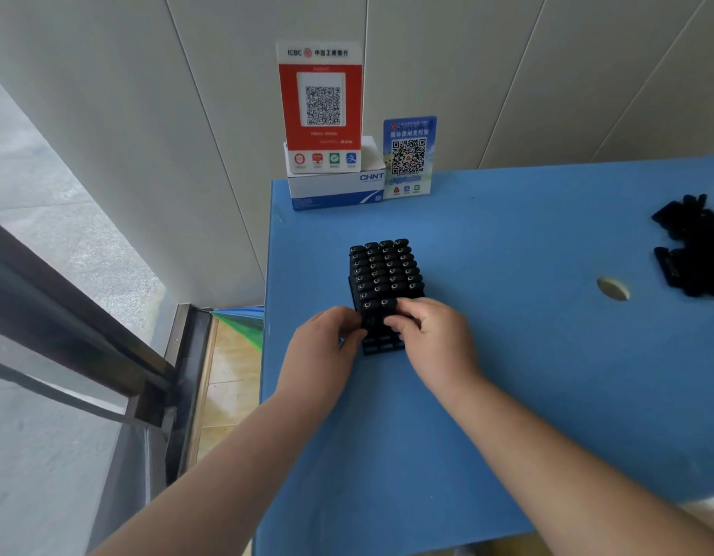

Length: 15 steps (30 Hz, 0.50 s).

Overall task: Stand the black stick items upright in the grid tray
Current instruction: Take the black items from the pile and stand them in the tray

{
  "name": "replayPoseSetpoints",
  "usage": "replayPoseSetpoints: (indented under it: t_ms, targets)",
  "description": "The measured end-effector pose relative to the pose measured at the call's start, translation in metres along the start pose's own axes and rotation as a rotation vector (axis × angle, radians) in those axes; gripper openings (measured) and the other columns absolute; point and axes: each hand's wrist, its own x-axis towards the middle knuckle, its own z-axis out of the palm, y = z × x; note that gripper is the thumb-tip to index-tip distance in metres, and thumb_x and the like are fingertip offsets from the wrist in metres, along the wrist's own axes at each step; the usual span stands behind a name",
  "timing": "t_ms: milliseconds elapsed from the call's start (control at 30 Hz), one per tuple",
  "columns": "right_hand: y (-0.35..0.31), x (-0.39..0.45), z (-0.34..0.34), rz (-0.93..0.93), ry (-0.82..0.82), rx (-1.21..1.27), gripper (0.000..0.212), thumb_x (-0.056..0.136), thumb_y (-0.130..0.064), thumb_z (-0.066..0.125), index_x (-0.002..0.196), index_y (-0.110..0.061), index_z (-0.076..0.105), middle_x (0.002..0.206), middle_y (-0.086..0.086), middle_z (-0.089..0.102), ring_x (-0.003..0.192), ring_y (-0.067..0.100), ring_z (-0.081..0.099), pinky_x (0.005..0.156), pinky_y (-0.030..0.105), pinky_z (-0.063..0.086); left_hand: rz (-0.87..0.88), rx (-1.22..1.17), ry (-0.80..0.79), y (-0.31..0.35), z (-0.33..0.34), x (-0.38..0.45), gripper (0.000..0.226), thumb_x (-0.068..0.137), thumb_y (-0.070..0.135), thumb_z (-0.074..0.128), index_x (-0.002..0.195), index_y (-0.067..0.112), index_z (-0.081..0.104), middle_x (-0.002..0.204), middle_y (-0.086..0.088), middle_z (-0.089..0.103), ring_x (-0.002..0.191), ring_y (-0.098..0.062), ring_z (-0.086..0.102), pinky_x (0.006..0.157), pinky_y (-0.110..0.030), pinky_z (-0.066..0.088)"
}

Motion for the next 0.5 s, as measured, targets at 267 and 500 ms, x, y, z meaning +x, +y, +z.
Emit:
replayPoseSetpoints:
  t_ms: [267,500]
  targets:
    - [-0.003,-0.006,-0.008,0.07,0.022,-0.035,0.008,0.085,-0.021,0.077,0.088,-0.026,0.072,0.081,-0.017,0.066,0.075,-0.002,0.062,0.062,0.008,0.043,-0.012,-0.019,0.04,0.01,-0.007,-0.001,0.015,0.086,0.025,0.071,0.087,0.036,0.061,0.085,0.019,0.067,0.081,0.005,0.062,0.074,-0.025,0.052]
    - [0.005,-0.019,-0.068,0.063,0.077,-0.045,0.024,0.084,-0.023,0.079,0.091,-0.039,0.064,0.091,-0.018,0.066,0.08,0.0,0.063,0.072,0.013,0.047,0.19,0.112,0.182,0.055,-0.025,-0.003,0.028,0.086,0.027,0.068,0.078,0.034,0.043,0.079,0.017,0.056,0.082,0.003,0.055,0.058,-0.018,0.041]
